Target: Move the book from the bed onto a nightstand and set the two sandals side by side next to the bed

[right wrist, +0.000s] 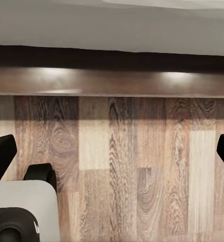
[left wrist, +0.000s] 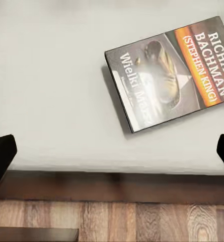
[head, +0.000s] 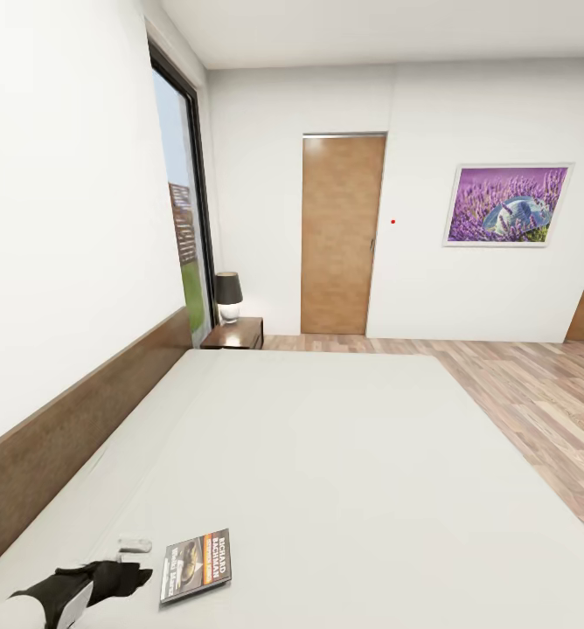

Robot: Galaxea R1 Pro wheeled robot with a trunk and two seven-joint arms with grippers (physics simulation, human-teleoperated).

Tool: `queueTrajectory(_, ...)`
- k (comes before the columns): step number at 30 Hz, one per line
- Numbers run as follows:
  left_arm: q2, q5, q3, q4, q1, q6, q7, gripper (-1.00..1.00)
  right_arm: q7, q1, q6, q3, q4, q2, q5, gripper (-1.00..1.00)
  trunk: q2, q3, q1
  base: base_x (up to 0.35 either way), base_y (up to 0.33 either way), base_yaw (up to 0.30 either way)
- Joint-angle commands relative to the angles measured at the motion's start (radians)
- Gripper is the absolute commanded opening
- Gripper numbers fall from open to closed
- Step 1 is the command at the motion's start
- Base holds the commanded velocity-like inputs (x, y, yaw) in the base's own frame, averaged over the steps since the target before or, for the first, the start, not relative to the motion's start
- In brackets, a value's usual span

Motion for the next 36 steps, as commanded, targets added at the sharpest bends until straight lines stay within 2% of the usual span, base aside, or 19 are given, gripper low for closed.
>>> queueTrajectory(1,0.001,0.011,-0.008,-0.002,-0.015,0.011,-0.001,1.0,0.003,-0.001,-0.003,-0.009,0.001,0.0,0.009,1.0,-0.001,-0.001,0.0,0.0,0.0,0.0)
queueTrajectory(11,0.002,0.017,-0.008,-0.004,-0.156,0.097,0.001,1.0,0.003,-0.001,-0.003,-0.009,0.001,-0.001,0.009,1.0,-0.001,-0.001,0.0,0.0,0.0,0.0)
queueTrajectory(12,0.002,0.017,-0.008,-0.004,-0.156,0.097,0.001,1.0,0.003,-0.001,-0.003,-0.009,0.001,-0.001,0.009,1.0,-0.001,-0.001,0.0,0.0,0.0,0.0)
queueTrajectory(17,-0.003,0.021,-0.006,-0.004,-0.232,0.138,0.001,1.0,0.003,-0.001,-0.003,-0.009,0.001,-0.001,0.009,1.0,-0.001,-0.001,0.0,0.0,0.0,0.0)
queueTrajectory(23,-0.008,0.032,-0.004,-0.01,-0.298,0.178,0.004,1.0,0.003,-0.001,-0.003,-0.01,0.001,-0.003,0.009,1.0,-0.001,-0.001,0.0,0.0,0.0,0.0)
queueTrajectory(25,-0.009,0.058,-0.003,-0.012,-0.328,0.2,0.004,1.0,0.003,-0.001,-0.003,-0.01,0.001,-0.003,0.009,1.0,-0.001,-0.001,0.0,0.0,0.0,0.0)
queueTrajectory(28,-0.006,0.136,-0.004,-0.014,-0.371,0.264,0.004,1.0,0.003,-0.001,-0.003,-0.011,0.001,-0.004,0.009,1.0,-0.001,-0.001,0.0,0.0,0.0,0.0)
queueTrajectory(29,-0.006,0.136,-0.004,-0.014,-0.371,0.264,0.004,1.0,0.003,-0.001,-0.003,-0.011,0.001,-0.004,0.009,1.0,-0.001,-0.001,0.0,0.0,0.0,0.0)
queueTrajectory(33,0.008,0.265,-0.005,-0.015,-0.421,0.349,0.006,1.0,0.003,-0.001,-0.003,-0.011,0.0,-0.004,0.009,1.0,-0.001,-0.001,0.0,0.0,0.0,0.0)
queueTrajectory(36,0.034,0.344,-0.005,-0.015,-0.443,0.381,0.013,1.0,0.003,-0.001,-0.003,-0.011,0.0,-0.004,0.009,1.0,-0.001,-0.001,0.0,0.0,0.0,0.0)
